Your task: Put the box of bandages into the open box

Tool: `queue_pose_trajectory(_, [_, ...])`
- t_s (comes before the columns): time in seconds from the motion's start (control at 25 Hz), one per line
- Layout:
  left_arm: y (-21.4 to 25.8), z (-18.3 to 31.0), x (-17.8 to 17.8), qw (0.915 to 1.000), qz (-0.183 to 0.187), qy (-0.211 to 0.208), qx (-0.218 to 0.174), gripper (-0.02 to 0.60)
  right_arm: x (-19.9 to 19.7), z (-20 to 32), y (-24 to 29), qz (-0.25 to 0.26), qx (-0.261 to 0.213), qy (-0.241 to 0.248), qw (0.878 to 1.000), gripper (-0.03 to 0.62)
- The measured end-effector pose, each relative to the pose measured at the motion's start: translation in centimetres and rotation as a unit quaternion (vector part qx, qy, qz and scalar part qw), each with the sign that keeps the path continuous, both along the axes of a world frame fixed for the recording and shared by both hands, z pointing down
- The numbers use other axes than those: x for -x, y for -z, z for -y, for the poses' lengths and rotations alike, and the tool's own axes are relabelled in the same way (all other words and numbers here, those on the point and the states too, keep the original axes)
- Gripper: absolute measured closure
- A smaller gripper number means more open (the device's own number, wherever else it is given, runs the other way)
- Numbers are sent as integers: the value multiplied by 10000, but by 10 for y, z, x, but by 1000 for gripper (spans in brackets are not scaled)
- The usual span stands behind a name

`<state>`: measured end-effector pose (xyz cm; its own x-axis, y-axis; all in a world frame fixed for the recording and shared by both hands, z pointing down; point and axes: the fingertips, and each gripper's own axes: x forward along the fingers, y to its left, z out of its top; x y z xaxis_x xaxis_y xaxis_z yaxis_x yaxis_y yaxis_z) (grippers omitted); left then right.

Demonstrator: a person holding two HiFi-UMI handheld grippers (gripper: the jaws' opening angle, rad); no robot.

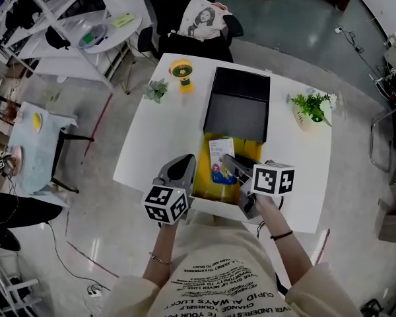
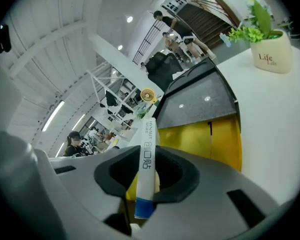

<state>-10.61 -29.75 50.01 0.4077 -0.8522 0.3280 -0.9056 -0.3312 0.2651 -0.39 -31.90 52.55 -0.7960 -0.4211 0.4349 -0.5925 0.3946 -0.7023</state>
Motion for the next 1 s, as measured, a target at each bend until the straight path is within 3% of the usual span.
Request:
queue_pose_trajectory(0.32, [-17, 2, -4, 9990, -69, -290, 329, 558, 4, -6, -24, 29, 874, -168, 9960, 503])
queue_pose_trajectory(0.68, [-27, 10, -15, 9965, -73, -704, 451, 558, 0, -7, -36, 33, 1212, -446, 9916, 503])
queue_pose_trajectory(1.0, [-28, 14, -23, 9953, -106, -856, 448, 558, -4, -12, -51, -907, 1062, -298, 9897, 502])
